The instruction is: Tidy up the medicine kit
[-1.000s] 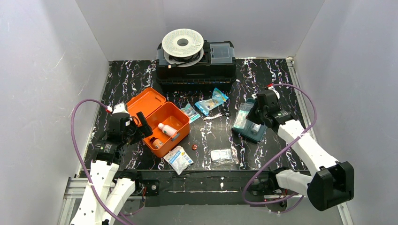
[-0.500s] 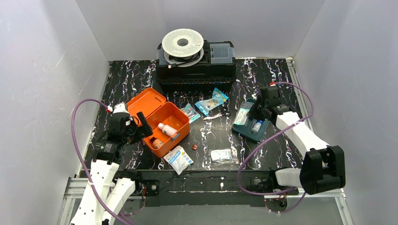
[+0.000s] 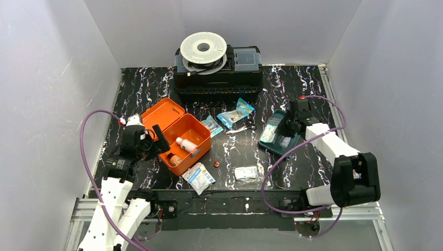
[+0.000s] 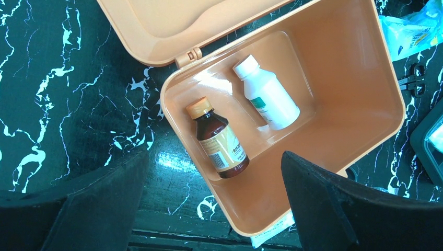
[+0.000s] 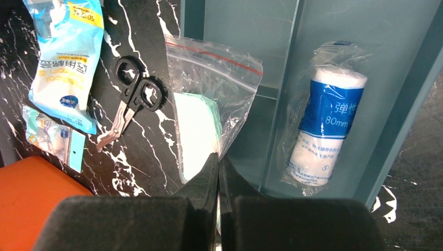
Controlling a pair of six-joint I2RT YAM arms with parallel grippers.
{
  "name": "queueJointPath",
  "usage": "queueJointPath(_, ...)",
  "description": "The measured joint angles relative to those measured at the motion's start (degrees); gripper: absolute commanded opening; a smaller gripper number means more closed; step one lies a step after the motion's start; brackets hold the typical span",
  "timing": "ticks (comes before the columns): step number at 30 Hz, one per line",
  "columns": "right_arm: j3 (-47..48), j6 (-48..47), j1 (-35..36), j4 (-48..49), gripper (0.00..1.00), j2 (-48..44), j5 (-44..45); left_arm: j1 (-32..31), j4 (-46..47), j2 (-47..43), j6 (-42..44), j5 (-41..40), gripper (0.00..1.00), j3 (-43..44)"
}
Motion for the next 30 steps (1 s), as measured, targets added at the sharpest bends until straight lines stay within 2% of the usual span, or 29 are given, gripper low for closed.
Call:
queueJointPath(22, -0.81, -0.9, -0.74, 1.84, 0.01, 7.06, 0.22, 0.02, 0.0, 0.0, 0.0, 0.0, 0.98, 0.0)
queueJointPath(30, -0.83, -0.24, -0.74, 2.03, 0.34, 7.69, 0.28, 0.02, 0.0, 0.0, 0.0, 0.0, 0.98, 0.0)
